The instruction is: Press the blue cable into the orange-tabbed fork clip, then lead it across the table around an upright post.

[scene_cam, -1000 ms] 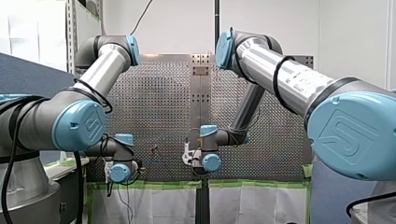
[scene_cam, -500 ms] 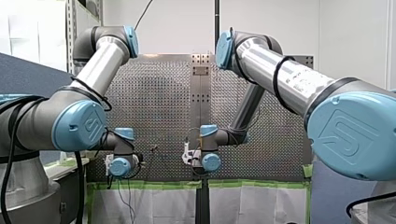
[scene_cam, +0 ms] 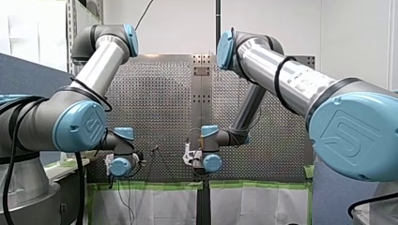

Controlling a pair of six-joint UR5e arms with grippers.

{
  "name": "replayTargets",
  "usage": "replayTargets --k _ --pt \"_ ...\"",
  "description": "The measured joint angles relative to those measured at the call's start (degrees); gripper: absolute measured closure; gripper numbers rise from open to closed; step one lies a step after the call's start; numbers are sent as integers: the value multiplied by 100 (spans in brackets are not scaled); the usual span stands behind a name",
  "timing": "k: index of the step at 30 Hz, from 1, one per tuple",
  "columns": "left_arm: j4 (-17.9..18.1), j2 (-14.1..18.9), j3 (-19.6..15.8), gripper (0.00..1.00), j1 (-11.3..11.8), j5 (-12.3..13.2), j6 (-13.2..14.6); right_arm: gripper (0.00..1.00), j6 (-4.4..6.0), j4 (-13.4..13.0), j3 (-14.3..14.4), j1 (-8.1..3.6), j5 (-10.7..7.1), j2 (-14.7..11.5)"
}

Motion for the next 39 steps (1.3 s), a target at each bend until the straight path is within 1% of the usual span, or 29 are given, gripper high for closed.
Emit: replayTargets --k 12,18,22,26,30,36,39 --pt "-19 -6 274 100 8 -2 -526 100 0 30 -67 0 -14 0" --pt "-38 -35 318 100 17 -5 -617 100 0 31 -69 0 -14 -1" --pt "-78 -118 421 100 11 36 -744 100 0 24 -69 -1 -14 -1" --pt "-209 -151 587 100 8 58 -814 100 0 -1 -72 -7 -30 0" --pt "-420 -158 751 100 14 69 -928 100 0 -46 -76 -24 -67 0" --pt "-646 -163 847 100 29 72 -1013 100 0 -88 -77 -38 -86 10" --pt "-685 -166 858 100 33 71 -1027 100 2 -98 -77 -46 -85 43"
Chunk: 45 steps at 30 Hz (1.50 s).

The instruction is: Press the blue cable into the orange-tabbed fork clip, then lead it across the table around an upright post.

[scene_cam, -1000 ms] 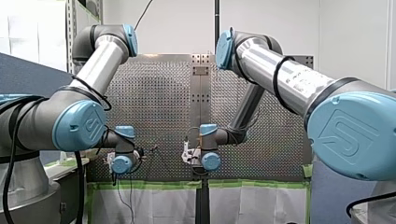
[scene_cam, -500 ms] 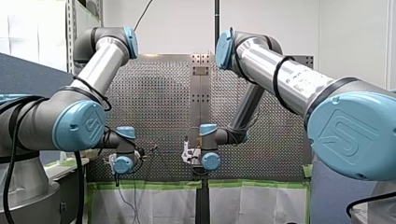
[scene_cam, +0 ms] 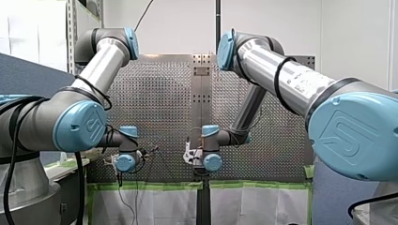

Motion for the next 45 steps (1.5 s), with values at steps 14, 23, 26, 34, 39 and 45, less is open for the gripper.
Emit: replayTargets --k 14,23,26,34,39,45 --pt "-37 -153 111 100 1 100 -128 100 31 8 -137 -57 -15 193" --pt "-308 -422 388 100 10 133 131 100 1 133 -266 -144 -41 195" --pt "-449 -424 484 100 30 138 158 100 0 153 -325 -167 -42 195" --pt "-864 -425 729 100 104 150 152 100 0 311 -555 -247 -50 195" --pt "-970 -425 818 100 158 151 164 100 -1 371 -619 -299 -49 195" --pt "-984 -424 858 100 230 146 165 100 -1 342 -637 -374 -45 195"
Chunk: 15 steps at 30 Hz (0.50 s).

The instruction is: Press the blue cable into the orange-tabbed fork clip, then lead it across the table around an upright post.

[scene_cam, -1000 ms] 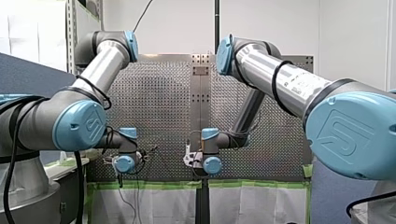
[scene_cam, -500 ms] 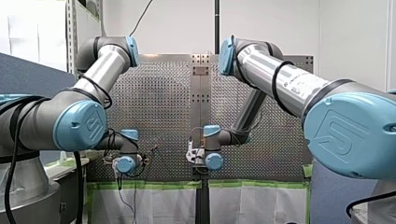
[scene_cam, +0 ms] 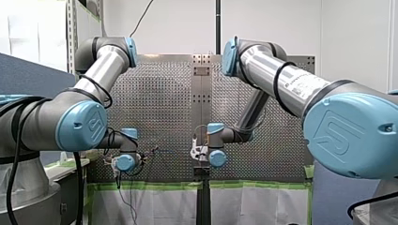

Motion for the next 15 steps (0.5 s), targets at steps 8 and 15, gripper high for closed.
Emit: replayTargets --k 8,15 --pt "-48 4 178 100 34 -18 10 100 7 -2 -112 -125 -20 0" --pt "-200 4 368 100 39 -36 18 100 5 20 -162 -142 -43 0"
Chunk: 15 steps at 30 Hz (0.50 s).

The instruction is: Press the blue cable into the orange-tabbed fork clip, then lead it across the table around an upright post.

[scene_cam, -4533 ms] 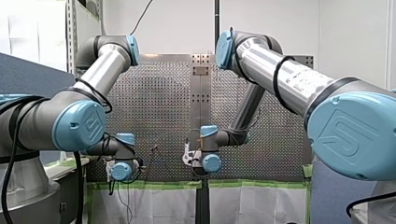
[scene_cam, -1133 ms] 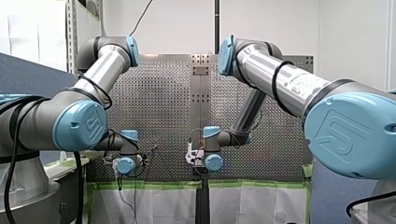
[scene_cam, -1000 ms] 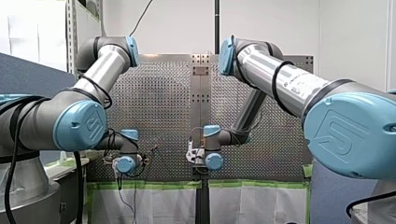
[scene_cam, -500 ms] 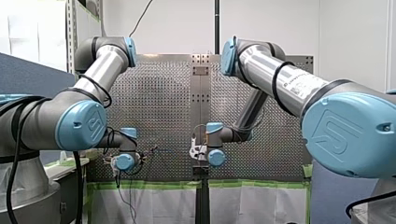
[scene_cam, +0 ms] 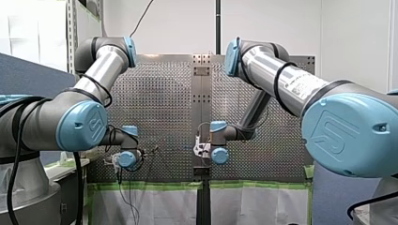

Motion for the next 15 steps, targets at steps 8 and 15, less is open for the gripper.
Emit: replayTargets --k 8,15 --pt "-18 -4 33 100 7 14 26 100 -5 12 -7 1 -7 1" --pt "-144 -5 34 65 14 -29 159 100 -5 17 -7 18 -8 4"
